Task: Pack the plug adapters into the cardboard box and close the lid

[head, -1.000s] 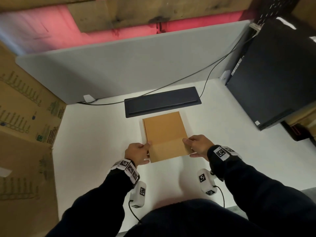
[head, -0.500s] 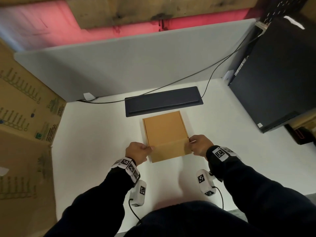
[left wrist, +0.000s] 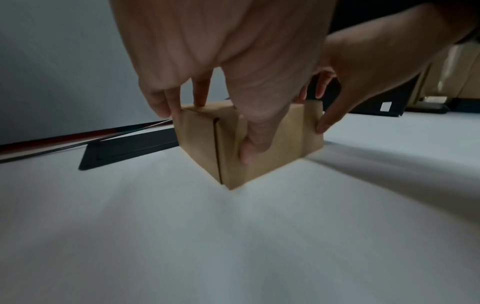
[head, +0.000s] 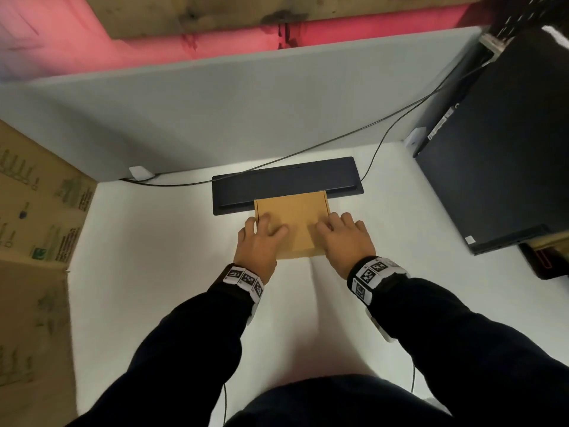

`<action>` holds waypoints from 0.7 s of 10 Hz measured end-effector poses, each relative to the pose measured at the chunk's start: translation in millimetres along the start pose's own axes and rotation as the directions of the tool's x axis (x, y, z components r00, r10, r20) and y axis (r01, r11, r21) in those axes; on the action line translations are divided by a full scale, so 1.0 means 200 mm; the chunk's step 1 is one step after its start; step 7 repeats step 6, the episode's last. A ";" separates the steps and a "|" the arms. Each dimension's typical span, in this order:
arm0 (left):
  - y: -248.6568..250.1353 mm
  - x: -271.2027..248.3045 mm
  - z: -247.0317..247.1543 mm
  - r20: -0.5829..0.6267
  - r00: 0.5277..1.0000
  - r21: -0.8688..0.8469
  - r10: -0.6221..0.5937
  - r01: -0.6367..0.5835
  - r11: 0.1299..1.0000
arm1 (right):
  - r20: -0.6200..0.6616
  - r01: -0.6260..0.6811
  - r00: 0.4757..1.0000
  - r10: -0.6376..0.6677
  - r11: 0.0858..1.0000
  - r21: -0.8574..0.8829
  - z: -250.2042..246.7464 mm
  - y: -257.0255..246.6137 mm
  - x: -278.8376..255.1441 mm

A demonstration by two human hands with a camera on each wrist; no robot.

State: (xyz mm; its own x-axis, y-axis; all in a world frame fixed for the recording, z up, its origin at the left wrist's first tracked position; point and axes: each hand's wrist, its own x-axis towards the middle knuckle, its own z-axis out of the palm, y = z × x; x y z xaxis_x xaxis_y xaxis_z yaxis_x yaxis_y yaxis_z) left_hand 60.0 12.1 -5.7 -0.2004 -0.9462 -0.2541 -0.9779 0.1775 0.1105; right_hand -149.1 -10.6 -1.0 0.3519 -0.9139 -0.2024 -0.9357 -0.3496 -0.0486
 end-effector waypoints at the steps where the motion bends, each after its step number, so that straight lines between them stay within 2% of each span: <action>1: 0.01 0.03 0.04 -0.033 0.999 0.021 -0.002 0.003 1.000 | 0.019 0.035 0.999 -0.035 0.999 0.014 0.01 0.04 0.05; 3: 0.01 0.02 0.07 -0.034 0.999 0.014 -0.017 0.017 1.000 | -0.006 0.041 0.999 -0.041 0.997 0.068 0.05 0.07 0.02; 4: 0.01 0.02 0.02 0.020 0.999 0.013 -0.026 0.026 1.000 | 0.036 0.025 0.999 -0.028 0.997 0.078 0.01 0.06 0.02; 5: -0.02 0.01 -0.09 0.155 0.988 0.000 -0.014 0.014 1.000 | 0.131 0.034 0.991 -0.039 0.999 0.038 -0.09 0.05 0.03; 6: -0.04 0.00 -0.22 0.206 0.979 -0.092 -0.012 0.032 0.995 | 0.177 -0.011 0.984 0.000 0.998 0.059 -0.22 0.02 0.05; 7: -0.04 0.00 -0.22 0.206 0.979 -0.092 -0.012 0.032 0.995 | 0.177 -0.011 0.984 0.000 0.998 0.059 -0.22 0.02 0.05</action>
